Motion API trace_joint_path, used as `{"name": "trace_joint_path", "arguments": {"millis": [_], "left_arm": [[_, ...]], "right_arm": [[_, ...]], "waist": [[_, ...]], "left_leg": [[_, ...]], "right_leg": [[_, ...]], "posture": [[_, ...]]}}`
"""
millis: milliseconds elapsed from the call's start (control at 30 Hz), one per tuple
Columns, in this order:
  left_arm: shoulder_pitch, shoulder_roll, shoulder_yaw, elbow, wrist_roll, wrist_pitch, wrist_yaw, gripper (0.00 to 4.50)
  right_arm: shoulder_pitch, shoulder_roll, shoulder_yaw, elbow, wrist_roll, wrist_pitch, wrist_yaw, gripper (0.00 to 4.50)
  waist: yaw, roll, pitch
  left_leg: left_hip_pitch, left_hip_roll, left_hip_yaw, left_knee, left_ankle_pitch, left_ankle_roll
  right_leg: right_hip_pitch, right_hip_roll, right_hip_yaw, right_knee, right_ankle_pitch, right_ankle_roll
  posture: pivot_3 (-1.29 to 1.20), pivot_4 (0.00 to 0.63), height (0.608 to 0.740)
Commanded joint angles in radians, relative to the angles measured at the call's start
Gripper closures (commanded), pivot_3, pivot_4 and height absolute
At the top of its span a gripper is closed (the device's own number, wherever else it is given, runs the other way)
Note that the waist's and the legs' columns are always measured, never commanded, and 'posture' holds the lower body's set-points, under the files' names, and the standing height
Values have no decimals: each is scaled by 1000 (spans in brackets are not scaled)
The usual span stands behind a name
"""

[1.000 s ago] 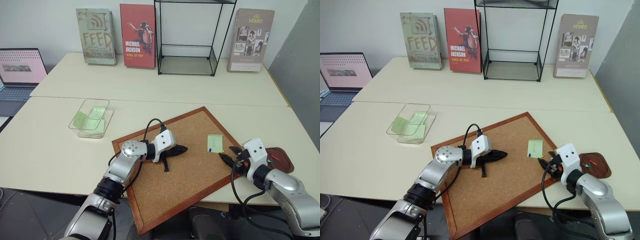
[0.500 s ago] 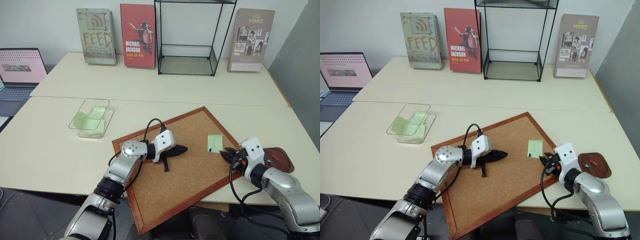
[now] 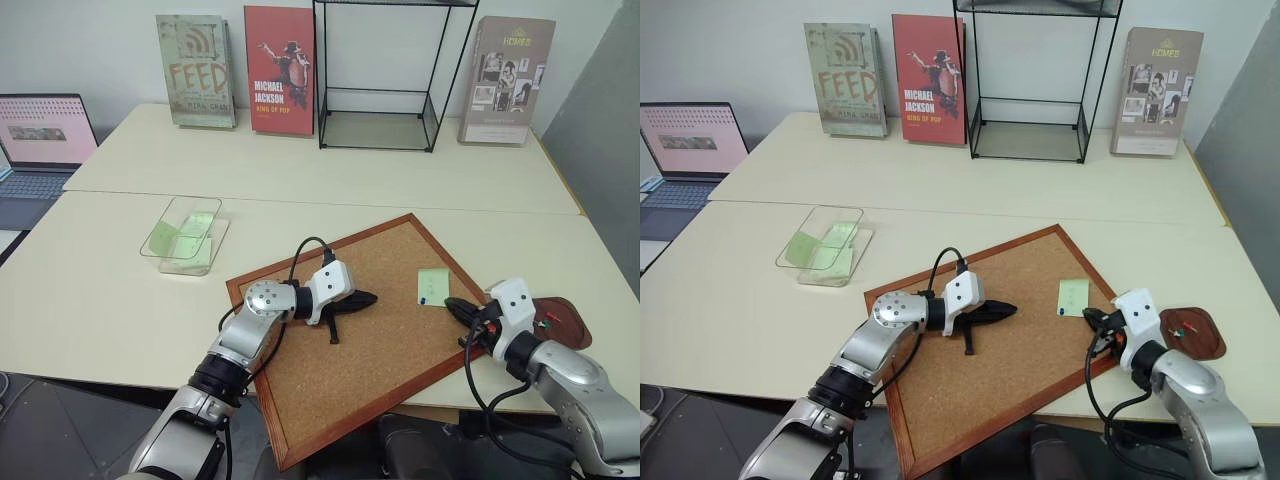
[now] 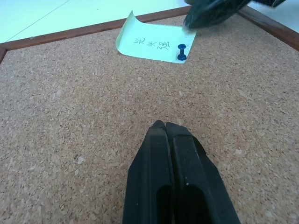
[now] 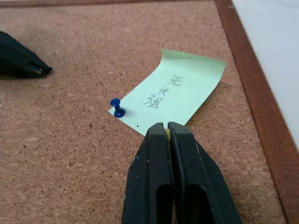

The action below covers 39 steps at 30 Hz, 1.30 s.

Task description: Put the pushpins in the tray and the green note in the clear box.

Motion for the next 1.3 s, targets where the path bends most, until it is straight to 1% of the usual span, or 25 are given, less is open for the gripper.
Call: {"name": "trace_joint_path", "arguments": {"millis": [33,167,267,433,600,700,833,900,967,1100,1167,1300], "left_arm": [[7,22,-9,39,35,3,7,4500],[2,23,-12,45,35,-1,8,4500],[5,25,-12,43,33,-3,7,4500],[12,28,-13,37,30,0,7,4500],[11,23,-13,36,28,2,13,4500],[10,23,-14,35,28,2,12,4500],[11,23,-15,34,28,4,11,4500],[11,23,-16,34,28,4,10,4500],[10,23,-16,32,28,6,10,4500],[11,23,-17,29,28,10,12,4500],[13,24,-17,27,28,11,12,4500],[14,28,-17,25,28,12,12,4500]], "right_arm": [[11,8,-62,-92,44,-16,-13,4462],[15,9,-86,-118,63,-7,-25,4462],[34,-15,-143,-130,48,5,-46,4462],[113,-126,-260,-73,-57,-15,-47,4462],[183,-218,-320,7,-163,-33,-49,4462],[204,-244,-326,41,-196,-33,-43,4462],[206,-253,-314,63,-213,-25,-31,4462],[199,-251,-304,77,-211,-16,-20,4134],[194,-250,-293,89,-205,-15,-6,3692],[190,-247,-277,112,-204,-16,14,2950],[187,-246,-279,114,-204,-16,16,2456],[182,-237,-306,104,-176,7,26,1676]], "waist": [[0,0,0],[-1,0,0],[-1,0,0],[0,0,0],[0,0,0],[-1,0,0],[-1,-1,0],[-1,0,0],[-1,0,0],[-1,0,0],[-1,0,0],[-1,0,0]], "left_leg": [[0,0,0,0,0,0],[1,0,0,1,0,0],[1,0,0,1,0,0],[1,0,0,0,0,0],[1,0,1,0,0,0],[1,0,1,0,0,0],[1,0,1,0,0,0],[0,0,1,0,0,0],[0,1,1,0,0,0],[-1,1,1,0,0,0],[-2,1,1,0,0,0],[-2,1,1,0,0,0]], "right_leg": [[0,0,0,0,0,0],[0,0,0,0,0,0],[0,0,0,0,0,0],[0,0,0,-1,0,0],[0,0,0,-1,0,0],[0,0,1,-2,0,0],[0,0,0,-3,0,0],[0,0,0,-4,0,0],[0,0,0,-6,0,0],[1,0,0,-8,0,0],[1,0,0,-8,0,0],[1,0,0,-8,0,0]], "posture": [[0,150,740],[0,150,740],[0,150,740],[0,150,740],[0,150,740],[0,150,740],[0,150,740],[0,150,740],[0,150,740],[0,150,740],[0,150,740],[0,150,740]]}}
